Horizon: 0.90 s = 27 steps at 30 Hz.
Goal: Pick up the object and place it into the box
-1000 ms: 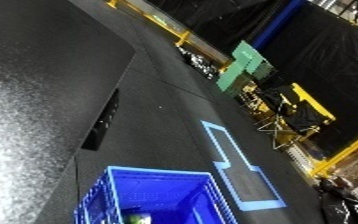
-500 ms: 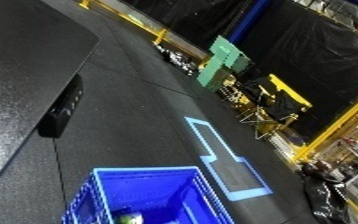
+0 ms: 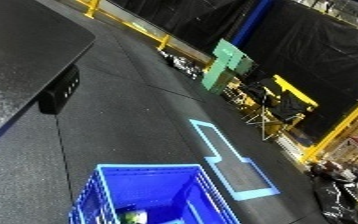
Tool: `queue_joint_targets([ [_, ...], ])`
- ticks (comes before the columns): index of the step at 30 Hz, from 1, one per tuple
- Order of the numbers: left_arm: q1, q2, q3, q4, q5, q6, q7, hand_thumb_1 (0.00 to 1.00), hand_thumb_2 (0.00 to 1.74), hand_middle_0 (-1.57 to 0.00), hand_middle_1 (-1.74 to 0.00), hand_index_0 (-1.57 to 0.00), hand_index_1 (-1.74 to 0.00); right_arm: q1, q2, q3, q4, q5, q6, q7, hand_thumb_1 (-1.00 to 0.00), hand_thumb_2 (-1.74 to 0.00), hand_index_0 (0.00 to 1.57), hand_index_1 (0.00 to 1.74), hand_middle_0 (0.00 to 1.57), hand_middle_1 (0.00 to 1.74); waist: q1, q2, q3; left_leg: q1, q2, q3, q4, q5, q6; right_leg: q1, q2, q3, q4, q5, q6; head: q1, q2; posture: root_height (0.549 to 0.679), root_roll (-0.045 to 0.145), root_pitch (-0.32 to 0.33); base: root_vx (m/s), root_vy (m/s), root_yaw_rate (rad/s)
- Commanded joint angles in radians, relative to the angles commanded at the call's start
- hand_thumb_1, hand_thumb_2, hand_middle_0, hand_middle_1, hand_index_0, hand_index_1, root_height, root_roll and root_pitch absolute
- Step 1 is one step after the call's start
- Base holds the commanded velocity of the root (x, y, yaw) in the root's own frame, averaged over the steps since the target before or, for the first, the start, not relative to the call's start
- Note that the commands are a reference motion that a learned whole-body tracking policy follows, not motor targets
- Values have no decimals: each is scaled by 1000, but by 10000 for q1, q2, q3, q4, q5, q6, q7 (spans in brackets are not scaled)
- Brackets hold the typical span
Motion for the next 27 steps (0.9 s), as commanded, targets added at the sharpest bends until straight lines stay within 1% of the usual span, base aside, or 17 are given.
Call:
queue_joint_targets([
  [5,-24,-4,50,41,38,32,1,0,0,0,0,0,0,-12,21,81,-32,-85,167,241,0,0,0,0,0,0,-1,9,-45,15,11,-12,2,0,-13,21,-19,8,-16,1,5,-1,-166,648,31,-58,2,0,9],
  [8,-53,-1,61,76,26,62,-29,0,0,0,0,0,0,-49,58,162,56,-7,217,449,0,0,0,0,0,0,12,18,-92,113,13,-23,-176,88,-46,101,-33,13,-172,54,37,24,-179,649,31,-57,4,0,12],
  [11,-92,-16,64,153,6,64,-51,0,0,0,0,0,0,-77,121,206,245,76,203,565,0,0,0,0,0,0,25,21,-163,245,25,-24,-440,218,-103,208,-56,2,-408,145,89,6,-183,651,31,-55,9,-1,8],
  [18,-167,-34,120,326,56,64,-100,0,0,0,0,0,0,-78,224,220,650,61,98,705,0,0,0,0,0,0,51,17,-358,568,86,-21,-971,446,-245,520,-91,-45,-996,339,185,-18,-384,656,30,-53,19,-1,-2],
  [23,-215,-78,180,424,42,113,-60,0,0,0,0,0,0,-45,315,235,847,-72,55,478,0,0,0,0,0,0,62,-2,-511,855,146,-1,-1337,556,-329,814,-119,-80,-1459,462,243,-35,-635,659,29,-53,29,0,10],
  [25,-215,-96,216,449,53,107,-14,0,0,0,0,0,0,-25,346,221,896,-6,79,518,0,0,0,0,0,0,66,-10,-561,949,169,7,-1438,582,-352,916,-127,-90,-1601,497,259,-16,-731,660,29,-53,30,4,-2],
  [27,-223,-109,258,476,52,126,-77,0,0,0,0,0,0,-8,376,204,955,108,101,658,0,0,0,0,0,0,71,-19,-594,1004,185,13,-1476,580,-371,995,-131,-99,-1686,509,261,3,-856,661,29,-54,21,4,-1],
])
